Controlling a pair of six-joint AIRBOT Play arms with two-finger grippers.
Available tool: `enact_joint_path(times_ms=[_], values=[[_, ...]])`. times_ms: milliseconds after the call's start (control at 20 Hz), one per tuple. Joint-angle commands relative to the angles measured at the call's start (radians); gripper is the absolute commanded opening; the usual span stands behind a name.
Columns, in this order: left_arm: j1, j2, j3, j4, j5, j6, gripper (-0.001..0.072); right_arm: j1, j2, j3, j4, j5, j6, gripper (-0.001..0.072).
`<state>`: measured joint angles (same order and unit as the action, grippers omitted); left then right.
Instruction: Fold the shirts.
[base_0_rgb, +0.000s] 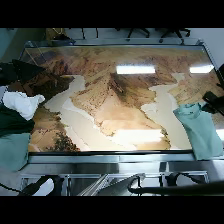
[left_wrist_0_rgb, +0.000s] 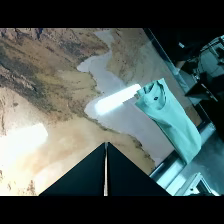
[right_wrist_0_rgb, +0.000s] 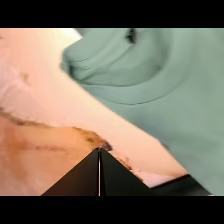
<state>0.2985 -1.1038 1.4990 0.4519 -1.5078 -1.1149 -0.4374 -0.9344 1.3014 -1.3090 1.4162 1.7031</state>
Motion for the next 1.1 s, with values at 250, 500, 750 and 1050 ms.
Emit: enact_joint_path(times_ms=[250, 500, 750, 1050], values=[[0.0, 0.273, -0.52, 0.116, 0.058, 0.007, 0.0011, 0.541, 0.218, -0.359, 0.046, -0.252, -0.002, 0.0018], [0.0, 0.37, -0.649, 0.116, 0.071, 0.008, 0.0012, 0.582, 0.211, -0.367, 0.058, -0.262, -0.002, 0.0018], [0.0, 0.395, -0.651, 0.124, 0.084, 0.007, 0.0012, 0.582, 0.21, -0.367, 0.057, -0.249, -0.002, 0.0018], [0.0, 0.395, -0.651, 0.124, 0.095, 0.007, 0.0012, 0.582, 0.21, -0.367, 0.057, -0.249, -0.002, 0.0018]])
